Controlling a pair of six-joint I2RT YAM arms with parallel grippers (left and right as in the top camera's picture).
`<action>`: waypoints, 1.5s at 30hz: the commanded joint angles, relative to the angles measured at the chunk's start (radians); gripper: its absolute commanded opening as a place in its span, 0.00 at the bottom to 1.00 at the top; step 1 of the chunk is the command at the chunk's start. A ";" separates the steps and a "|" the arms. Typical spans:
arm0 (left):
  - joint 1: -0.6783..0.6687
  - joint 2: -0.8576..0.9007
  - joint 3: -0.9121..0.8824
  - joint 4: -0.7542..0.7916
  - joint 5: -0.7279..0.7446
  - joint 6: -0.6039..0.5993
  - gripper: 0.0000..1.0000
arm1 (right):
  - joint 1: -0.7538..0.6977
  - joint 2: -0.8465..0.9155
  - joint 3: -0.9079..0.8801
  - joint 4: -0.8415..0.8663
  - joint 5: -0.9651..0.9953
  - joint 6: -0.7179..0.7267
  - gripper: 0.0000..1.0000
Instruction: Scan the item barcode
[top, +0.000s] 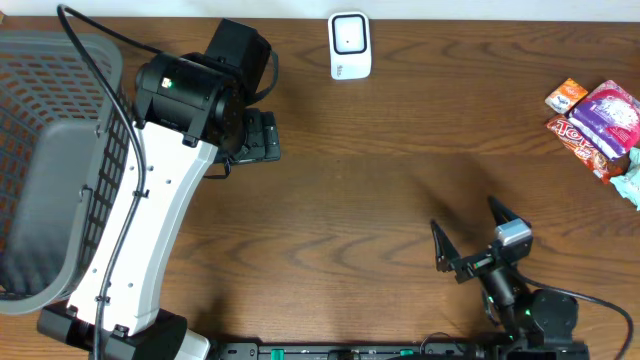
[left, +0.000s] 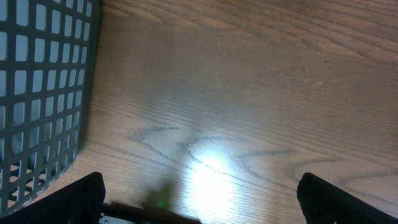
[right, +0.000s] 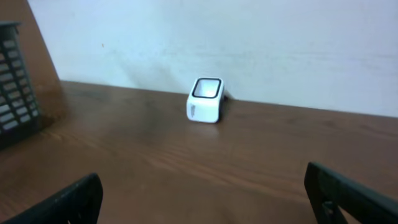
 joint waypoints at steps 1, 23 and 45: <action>0.003 0.000 0.008 -0.049 -0.002 -0.004 0.98 | 0.010 -0.006 -0.072 0.076 0.017 -0.012 0.99; 0.003 0.000 0.008 -0.049 -0.002 -0.004 0.98 | 0.008 -0.006 -0.130 0.087 0.177 -0.012 0.99; 0.003 0.000 0.008 -0.049 -0.002 -0.004 0.98 | 0.009 -0.006 -0.128 0.061 0.372 -0.037 0.99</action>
